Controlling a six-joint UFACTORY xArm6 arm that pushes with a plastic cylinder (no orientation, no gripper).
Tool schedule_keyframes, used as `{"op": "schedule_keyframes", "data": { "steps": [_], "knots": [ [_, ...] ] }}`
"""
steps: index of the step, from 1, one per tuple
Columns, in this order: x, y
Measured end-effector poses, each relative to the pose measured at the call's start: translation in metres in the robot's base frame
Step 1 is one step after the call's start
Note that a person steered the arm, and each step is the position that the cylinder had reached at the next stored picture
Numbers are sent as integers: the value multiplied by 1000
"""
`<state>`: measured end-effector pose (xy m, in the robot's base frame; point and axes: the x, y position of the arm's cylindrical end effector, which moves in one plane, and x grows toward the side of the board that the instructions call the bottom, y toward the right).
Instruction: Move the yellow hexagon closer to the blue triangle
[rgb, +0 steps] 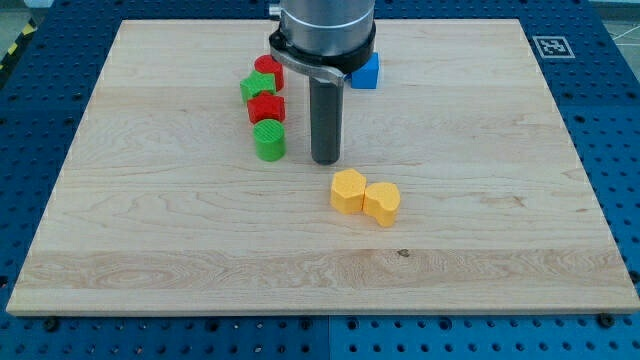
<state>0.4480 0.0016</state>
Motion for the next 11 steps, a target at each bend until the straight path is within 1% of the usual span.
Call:
{"op": "schedule_keyframes", "data": {
  "steps": [2, 3, 4, 5, 6, 7, 9, 11],
  "knots": [
    [5, 0],
    [29, -14],
    [66, -29],
    [102, -34],
    [129, -30],
    [125, -1],
    [39, 33],
    [-36, 39]
  ]
}}
